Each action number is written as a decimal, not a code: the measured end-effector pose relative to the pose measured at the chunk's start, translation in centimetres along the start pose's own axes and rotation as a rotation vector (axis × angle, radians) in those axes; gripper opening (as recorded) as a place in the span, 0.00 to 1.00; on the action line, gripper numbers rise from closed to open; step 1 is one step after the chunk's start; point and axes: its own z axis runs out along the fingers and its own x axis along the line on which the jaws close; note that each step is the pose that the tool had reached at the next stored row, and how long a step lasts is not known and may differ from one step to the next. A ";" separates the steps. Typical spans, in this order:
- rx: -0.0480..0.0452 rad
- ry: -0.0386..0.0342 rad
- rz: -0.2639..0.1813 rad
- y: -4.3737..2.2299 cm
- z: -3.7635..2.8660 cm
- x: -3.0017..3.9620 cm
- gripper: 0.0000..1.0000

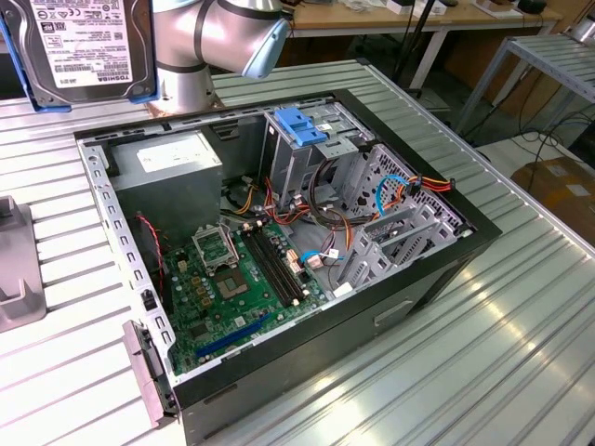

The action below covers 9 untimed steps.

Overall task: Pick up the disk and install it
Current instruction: 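Pick up the disk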

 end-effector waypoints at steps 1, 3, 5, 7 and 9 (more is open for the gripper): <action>0.0000 0.0000 0.000 -0.03 0.00 0.01 0.37; 0.0000 -0.0001 0.000 -0.08 0.00 0.04 0.37; 0.0000 -0.0001 0.000 -0.20 -0.01 0.08 0.37; 0.0000 -0.0001 0.000 -0.28 -0.02 0.10 0.37; 0.0000 0.0000 0.000 -0.34 -0.02 0.13 0.37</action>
